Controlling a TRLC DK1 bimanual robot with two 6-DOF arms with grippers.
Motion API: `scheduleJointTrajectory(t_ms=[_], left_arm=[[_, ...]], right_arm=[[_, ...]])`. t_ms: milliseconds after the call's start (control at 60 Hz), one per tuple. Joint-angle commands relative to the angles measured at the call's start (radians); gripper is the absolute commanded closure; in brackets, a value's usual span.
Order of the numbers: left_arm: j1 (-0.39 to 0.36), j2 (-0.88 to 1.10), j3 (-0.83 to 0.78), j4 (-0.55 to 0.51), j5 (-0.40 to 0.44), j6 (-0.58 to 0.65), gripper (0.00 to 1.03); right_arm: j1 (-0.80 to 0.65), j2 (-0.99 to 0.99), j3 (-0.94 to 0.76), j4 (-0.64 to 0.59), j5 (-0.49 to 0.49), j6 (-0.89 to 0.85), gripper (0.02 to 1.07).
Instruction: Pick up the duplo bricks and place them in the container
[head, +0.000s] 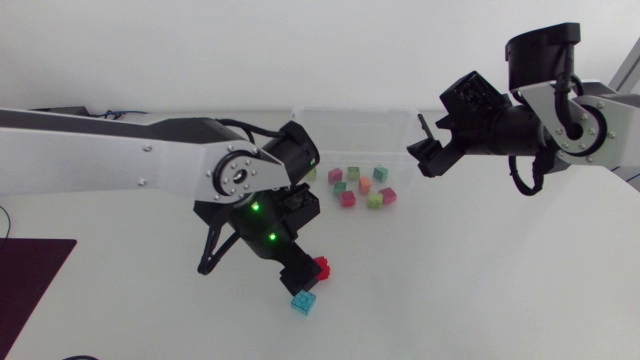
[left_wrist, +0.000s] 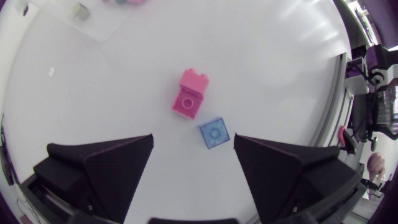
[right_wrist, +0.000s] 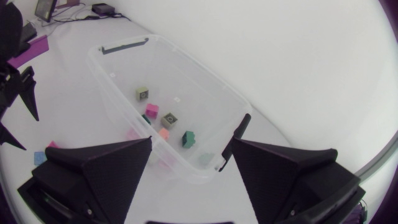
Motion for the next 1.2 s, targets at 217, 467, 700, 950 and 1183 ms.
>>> scheduleJointTrajectory(t_ms=[217, 467, 700, 950, 1183], left_arm=[[-0.080, 0.151, 0.074, -0.084, 0.009, -0.045, 0.12], [-0.103, 0.242, 0.120, -0.130, 0.015, -0.070, 0.25], [-0.071, 0.309, 0.136, -0.130, 0.034, -0.083, 0.44], [-0.070, 0.329, 0.138, -0.107, 0.035, -0.080, 0.65], [-0.034, 0.271, 0.136, -0.147, 0.034, -0.037, 0.66]], right_arm=[[-0.034, -0.031, -0.045, 0.014, -0.021, -0.027, 0.14], [-0.049, -0.042, -0.060, 0.016, -0.033, -0.031, 0.14], [-0.061, -0.053, -0.086, 0.026, -0.047, -0.034, 0.14], [-0.057, -0.059, -0.114, 0.040, -0.048, -0.034, 0.14], [-0.051, -0.056, -0.126, 0.046, -0.053, -0.036, 0.14]])
